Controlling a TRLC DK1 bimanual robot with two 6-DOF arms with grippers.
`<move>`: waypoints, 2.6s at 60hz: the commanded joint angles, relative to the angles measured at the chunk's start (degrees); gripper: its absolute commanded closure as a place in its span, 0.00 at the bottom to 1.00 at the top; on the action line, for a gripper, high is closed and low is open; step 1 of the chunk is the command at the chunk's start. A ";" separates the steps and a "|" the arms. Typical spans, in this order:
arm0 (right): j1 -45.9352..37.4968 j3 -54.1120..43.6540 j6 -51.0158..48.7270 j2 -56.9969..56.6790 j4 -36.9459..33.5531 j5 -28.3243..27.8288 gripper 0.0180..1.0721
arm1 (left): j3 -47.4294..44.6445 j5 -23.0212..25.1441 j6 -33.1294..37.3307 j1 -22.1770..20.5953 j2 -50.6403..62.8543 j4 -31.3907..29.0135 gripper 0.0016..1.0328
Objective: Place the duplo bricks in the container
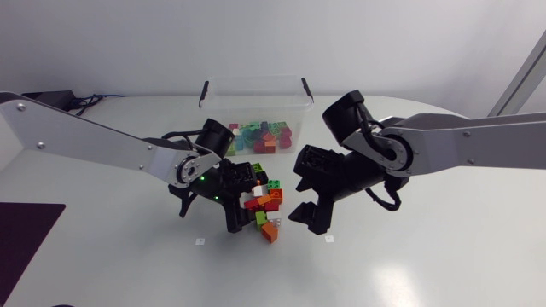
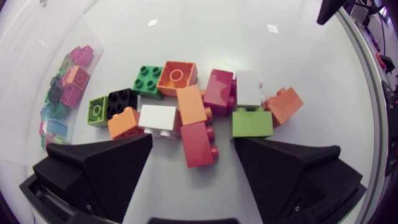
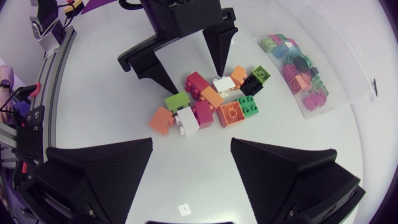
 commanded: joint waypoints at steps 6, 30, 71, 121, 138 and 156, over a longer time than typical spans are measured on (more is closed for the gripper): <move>2.00 -2.09 0.87 -0.78 -1.05 0.22 0.14 | 0.19 -0.81 -0.20 -0.91 3.16 0.86 0.40; 4.46 -2.62 0.78 2.47 -1.05 0.22 0.22 | -4.65 -0.89 2.08 3.75 -7.22 -0.01 0.76; 9.73 3.71 2.45 12.66 -4.13 0.66 0.26 | -9.74 3.85 3.75 11.66 -24.00 -4.50 0.76; 11.05 14.69 4.03 20.22 -8.70 4.70 0.32 | -6.67 9.83 5.42 18.69 -30.95 -7.84 0.76; 11.40 15.75 2.54 22.59 -10.72 4.17 0.52 | -2.71 11.06 4.98 19.66 -29.28 -8.45 0.76; 12.11 15.13 2.98 23.65 -8.70 4.08 0.65 | 1.16 11.15 3.84 19.13 -26.81 -8.28 0.76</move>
